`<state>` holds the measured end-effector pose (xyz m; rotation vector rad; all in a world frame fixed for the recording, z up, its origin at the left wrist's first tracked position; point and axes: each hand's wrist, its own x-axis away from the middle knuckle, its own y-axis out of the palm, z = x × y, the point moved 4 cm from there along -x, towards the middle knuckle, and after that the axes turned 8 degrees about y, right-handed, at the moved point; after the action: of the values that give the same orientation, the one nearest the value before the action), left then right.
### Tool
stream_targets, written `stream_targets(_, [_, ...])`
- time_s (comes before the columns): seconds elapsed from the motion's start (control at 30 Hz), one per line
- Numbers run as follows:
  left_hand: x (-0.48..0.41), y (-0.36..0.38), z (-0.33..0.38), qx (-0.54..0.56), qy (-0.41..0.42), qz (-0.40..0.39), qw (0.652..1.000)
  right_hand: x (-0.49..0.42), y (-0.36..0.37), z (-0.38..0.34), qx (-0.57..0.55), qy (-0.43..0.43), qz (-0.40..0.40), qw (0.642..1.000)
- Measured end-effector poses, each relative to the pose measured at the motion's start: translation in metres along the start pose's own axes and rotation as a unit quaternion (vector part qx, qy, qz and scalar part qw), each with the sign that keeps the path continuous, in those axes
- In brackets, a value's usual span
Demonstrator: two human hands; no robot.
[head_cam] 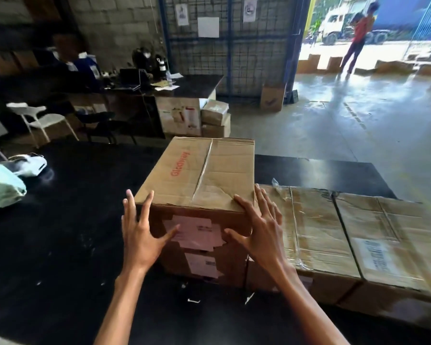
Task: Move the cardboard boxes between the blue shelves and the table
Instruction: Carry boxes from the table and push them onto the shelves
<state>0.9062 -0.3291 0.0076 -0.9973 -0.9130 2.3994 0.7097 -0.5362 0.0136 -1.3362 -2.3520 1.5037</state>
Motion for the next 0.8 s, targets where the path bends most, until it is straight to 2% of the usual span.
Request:
stream_targets(0.17, [0.0, 0.0, 0.006, 0.033, 0.019, 0.045, 0.998, -0.013, -0.008, 0.031, -0.044, -0.001, 0.017, 0.999])
stream_targets(0.3, [0.003, 0.003, 0.007, 0.088, 0.033, 0.081, 0.992, -0.017, -0.002, 0.064, -0.157, 0.011, -0.005, 0.988])
stream_targets(0.4, [-0.002, 0.015, -0.008, 0.195, -0.039, 0.064, 0.978, -0.014, 0.015, 0.081, -0.249, 0.065, -0.041, 0.965])
stream_targets(0.53, [-0.004, 0.038, -0.03, 0.334, -0.145, 0.018, 0.931, -0.001, 0.039, 0.077, -0.305, 0.127, -0.1, 0.939])
stream_targets(0.63, [-0.003, 0.045, -0.034, 0.361, -0.162, 0.018, 0.918, 0.003, 0.049, 0.072, -0.312, 0.14, -0.08, 0.936])
stream_targets(0.8, [-0.01, 0.024, -0.009, 0.348, -0.118, 0.076, 0.927, -0.004, 0.031, 0.051, -0.333, 0.113, 0.015, 0.936])
